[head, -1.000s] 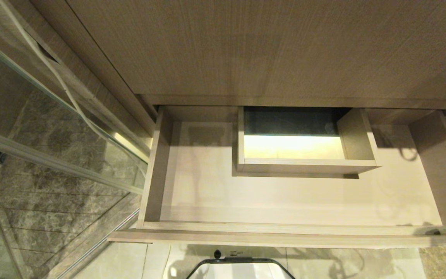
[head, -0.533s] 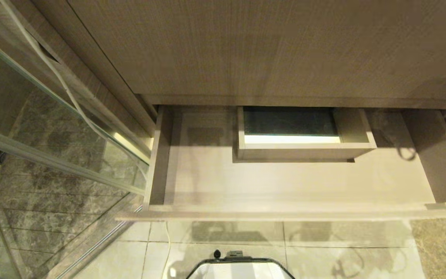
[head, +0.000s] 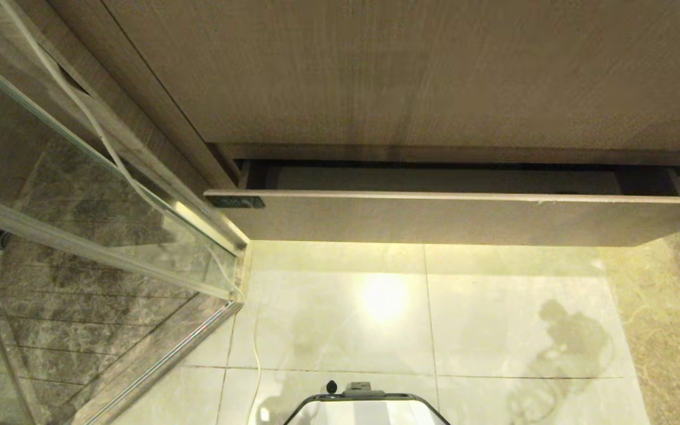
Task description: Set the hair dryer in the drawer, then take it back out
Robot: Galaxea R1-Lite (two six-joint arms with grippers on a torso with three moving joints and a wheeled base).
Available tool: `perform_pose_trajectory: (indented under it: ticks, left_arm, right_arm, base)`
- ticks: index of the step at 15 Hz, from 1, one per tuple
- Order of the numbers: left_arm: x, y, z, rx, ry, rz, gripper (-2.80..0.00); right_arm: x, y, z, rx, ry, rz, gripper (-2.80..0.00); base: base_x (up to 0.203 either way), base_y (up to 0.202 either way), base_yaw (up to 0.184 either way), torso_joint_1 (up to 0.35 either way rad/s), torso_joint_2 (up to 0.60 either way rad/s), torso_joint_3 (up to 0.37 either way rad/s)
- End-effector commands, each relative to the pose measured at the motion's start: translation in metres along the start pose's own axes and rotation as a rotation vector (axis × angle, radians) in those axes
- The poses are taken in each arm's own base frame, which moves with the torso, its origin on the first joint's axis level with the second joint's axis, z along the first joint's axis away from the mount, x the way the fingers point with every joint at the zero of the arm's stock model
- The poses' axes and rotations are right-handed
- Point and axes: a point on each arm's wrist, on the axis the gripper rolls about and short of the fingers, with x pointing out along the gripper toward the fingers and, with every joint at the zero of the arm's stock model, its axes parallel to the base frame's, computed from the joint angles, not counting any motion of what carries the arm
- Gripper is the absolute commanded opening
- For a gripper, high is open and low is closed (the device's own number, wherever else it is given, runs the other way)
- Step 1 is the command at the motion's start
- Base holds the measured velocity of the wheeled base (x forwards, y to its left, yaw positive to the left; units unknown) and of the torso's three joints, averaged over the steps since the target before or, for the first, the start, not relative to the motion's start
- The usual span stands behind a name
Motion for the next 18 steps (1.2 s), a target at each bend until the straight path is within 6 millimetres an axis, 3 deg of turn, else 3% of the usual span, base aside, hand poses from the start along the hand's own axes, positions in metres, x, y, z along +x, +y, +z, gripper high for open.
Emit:
perform_pose_trajectory:
  ticks: [1, 4, 6, 11, 14, 18]
  left_arm:
    - [0.000, 0.000, 0.000, 0.000, 0.001, 0.001, -2.80]
    - [0.000, 0.000, 0.000, 0.000, 0.000, 0.000, -2.80]
    - [0.000, 0.000, 0.000, 0.000, -0.001, 0.000, -2.80]
    - [0.000, 0.000, 0.000, 0.000, 0.000, 0.000, -2.80]
    - [0.000, 0.000, 0.000, 0.000, -0.001, 0.000, -2.80]
    - [0.000, 0.000, 0.000, 0.000, -0.001, -0.001, -2.80]
  right_arm:
    - [-0.013, 0.003, 0.011, 0.018, 0.021, 0.005, -2.80]
    - [-0.045, 0.021, 0.034, 0.066, 0.075, 0.024, -2.80]
    - [-0.076, 0.044, 0.054, 0.088, 0.101, 0.036, -2.80]
    - [-0.174, 0.128, 0.103, 0.065, 0.074, -0.010, -2.80]
    - [-0.220, 0.190, 0.109, 0.093, 0.032, -0.045, -2.80]
    - [-0.253, 0.252, 0.087, 0.194, -0.055, 0.001, -2.80]
  base:
    - [0.000, 0.000, 0.000, 0.000, 0.00, 0.000]
    - [0.000, 0.000, 0.000, 0.000, 0.00, 0.000]
    - [0.000, 0.000, 0.000, 0.000, 0.00, 0.000]
    - [0.000, 0.000, 0.000, 0.000, 0.00, 0.000]
    - [0.000, 0.000, 0.000, 0.000, 0.00, 0.000]
    - [0.000, 0.000, 0.000, 0.000, 0.00, 0.000]
